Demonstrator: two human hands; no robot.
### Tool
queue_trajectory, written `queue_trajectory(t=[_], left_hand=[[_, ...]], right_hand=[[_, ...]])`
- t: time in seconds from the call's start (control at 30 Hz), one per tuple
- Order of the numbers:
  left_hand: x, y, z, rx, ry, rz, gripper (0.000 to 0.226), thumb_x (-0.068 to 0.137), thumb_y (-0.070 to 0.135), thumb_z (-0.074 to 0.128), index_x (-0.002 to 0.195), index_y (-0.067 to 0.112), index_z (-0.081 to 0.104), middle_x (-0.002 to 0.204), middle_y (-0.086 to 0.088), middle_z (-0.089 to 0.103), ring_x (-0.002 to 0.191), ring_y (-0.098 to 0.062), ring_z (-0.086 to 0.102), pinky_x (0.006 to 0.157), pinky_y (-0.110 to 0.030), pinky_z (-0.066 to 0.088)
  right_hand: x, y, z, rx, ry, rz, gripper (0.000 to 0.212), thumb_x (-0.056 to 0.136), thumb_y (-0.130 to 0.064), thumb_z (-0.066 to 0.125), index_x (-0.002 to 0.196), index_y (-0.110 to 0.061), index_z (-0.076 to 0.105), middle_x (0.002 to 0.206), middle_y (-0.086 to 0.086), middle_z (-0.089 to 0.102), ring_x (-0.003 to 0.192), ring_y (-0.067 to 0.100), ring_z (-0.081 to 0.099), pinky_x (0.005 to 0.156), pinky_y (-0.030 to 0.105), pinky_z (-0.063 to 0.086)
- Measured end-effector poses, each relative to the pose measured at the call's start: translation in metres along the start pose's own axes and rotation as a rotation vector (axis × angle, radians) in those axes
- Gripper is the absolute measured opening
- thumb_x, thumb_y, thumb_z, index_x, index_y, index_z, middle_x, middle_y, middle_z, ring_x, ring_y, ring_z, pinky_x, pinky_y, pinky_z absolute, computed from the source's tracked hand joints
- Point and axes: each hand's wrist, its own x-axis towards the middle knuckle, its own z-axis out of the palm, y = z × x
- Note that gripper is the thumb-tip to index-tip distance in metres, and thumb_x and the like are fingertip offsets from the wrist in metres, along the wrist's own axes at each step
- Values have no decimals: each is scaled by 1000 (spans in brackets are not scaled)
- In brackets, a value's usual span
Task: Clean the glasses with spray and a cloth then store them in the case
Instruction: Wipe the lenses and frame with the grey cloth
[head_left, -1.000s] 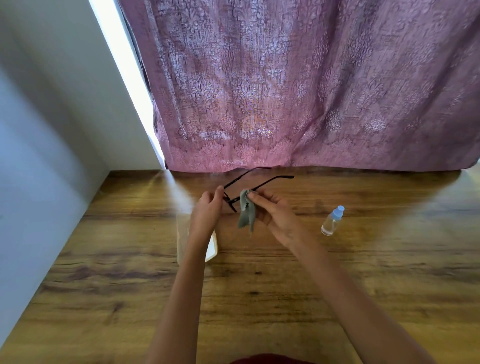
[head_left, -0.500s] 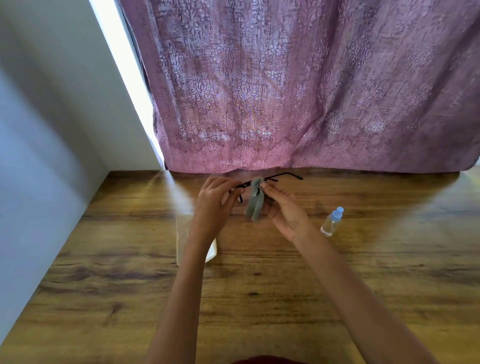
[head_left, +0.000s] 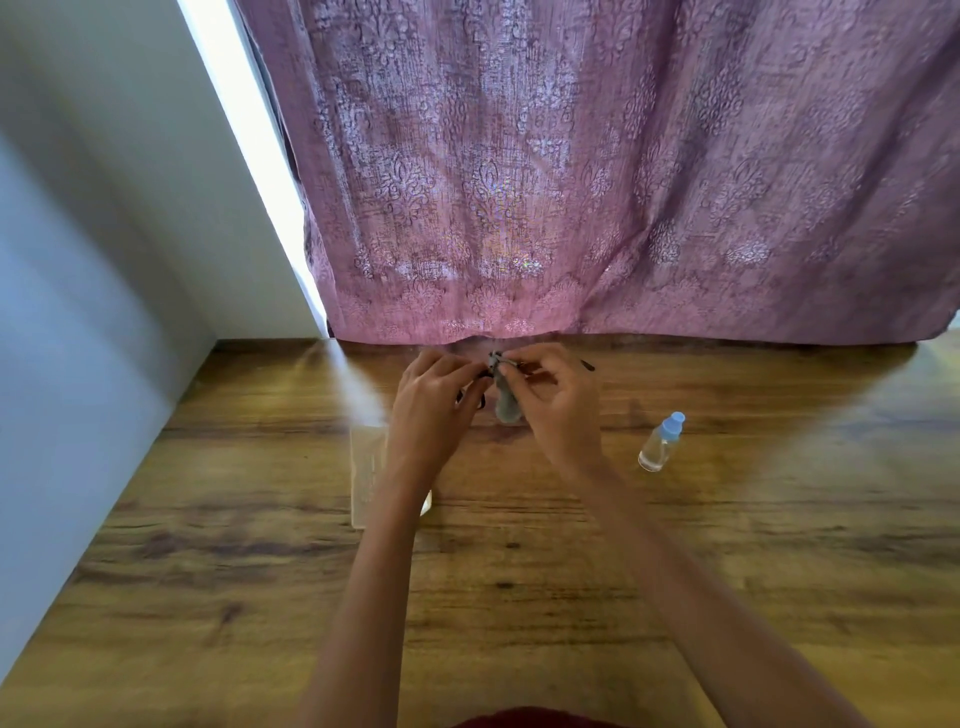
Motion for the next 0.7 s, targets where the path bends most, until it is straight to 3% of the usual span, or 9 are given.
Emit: queue_trajectory(t=[0.1, 0.2, 0.27, 0.47, 0.7], left_hand=[[-1, -1, 1, -10, 4, -2, 11, 83, 12, 68, 90, 6, 74, 83, -6, 71, 84, -30, 58, 73, -43, 51], [-2, -3, 1, -40, 12, -4, 11, 83, 12, 67, 89, 5, 74, 81, -6, 71, 82, -30, 57, 71, -41, 51], [-2, -3, 1, -49, 2, 10, 14, 84, 14, 65, 88, 5, 74, 81, -6, 70, 82, -29, 57, 71, -39, 51], [-3, -2, -1, -64, 2, 15, 14, 84, 12, 65, 91, 5, 75, 83, -7, 71, 82, -31, 58, 74, -40, 52], [-3, -5, -3, -68, -16, -5, 16, 85, 16, 67, 96, 7, 75, 86, -4, 71, 87, -26, 56, 77, -37, 49]], right_hand=[[0, 3, 0, -258, -89, -161, 16, 83, -11, 72, 99, -12, 70, 95, -6, 67, 90, 10, 56, 78, 36, 51], [1, 0, -3, -329, -190, -215, 25, 82, -8, 70, 106, -10, 67, 94, -10, 58, 91, 21, 57, 77, 41, 52], [4, 0, -4, -470, -267, -270, 30, 80, -5, 70, 110, -10, 65, 93, -3, 65, 92, 23, 56, 77, 43, 51], [11, 2, -8, -725, -293, -402, 27, 78, -7, 69, 105, -6, 69, 92, 2, 70, 92, 24, 51, 78, 38, 42], [14, 0, -15, -734, -334, -359, 34, 84, -24, 51, 107, -7, 70, 93, 1, 69, 97, 21, 48, 83, 40, 44]])
